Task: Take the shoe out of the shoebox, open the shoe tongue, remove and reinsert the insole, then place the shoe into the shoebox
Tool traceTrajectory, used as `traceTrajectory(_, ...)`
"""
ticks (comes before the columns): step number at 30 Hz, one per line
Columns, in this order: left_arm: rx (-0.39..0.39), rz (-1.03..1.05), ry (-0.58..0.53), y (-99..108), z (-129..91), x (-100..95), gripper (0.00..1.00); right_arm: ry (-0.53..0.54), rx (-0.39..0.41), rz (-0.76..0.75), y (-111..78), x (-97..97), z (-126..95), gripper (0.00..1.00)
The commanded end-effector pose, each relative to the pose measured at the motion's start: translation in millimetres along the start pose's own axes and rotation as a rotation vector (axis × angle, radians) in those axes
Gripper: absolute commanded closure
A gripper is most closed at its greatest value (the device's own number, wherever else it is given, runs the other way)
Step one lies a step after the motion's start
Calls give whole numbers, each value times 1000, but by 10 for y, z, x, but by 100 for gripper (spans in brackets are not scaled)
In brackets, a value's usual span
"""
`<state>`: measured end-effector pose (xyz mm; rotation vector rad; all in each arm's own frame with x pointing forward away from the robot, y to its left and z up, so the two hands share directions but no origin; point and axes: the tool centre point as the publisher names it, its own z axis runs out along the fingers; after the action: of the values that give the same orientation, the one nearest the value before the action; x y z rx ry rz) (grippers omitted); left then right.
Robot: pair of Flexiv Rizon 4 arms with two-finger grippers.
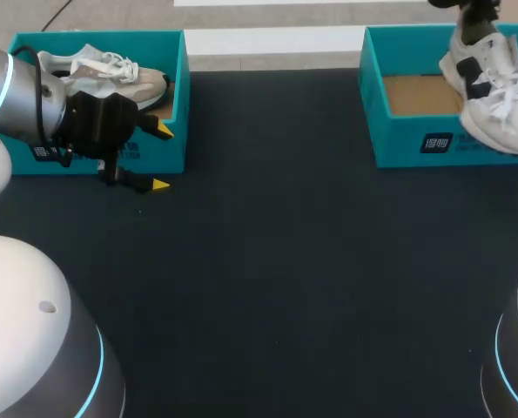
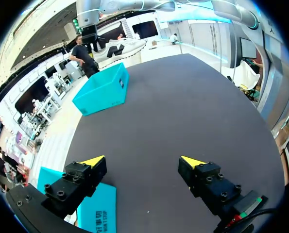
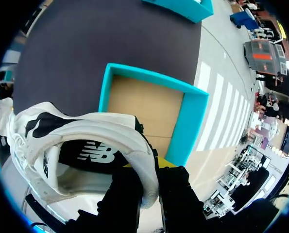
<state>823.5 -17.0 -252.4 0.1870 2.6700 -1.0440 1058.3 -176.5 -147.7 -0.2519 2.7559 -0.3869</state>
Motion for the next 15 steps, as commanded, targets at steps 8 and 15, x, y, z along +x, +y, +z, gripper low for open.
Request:
traceTrajectory(8,-4,0,-1,-7,-5,10,0,62,46,31,-802,177,246,100)
traceTrajectory(15,-4,0,-1,-7,-5,10,0,118,95,110,-980,254,384,100)
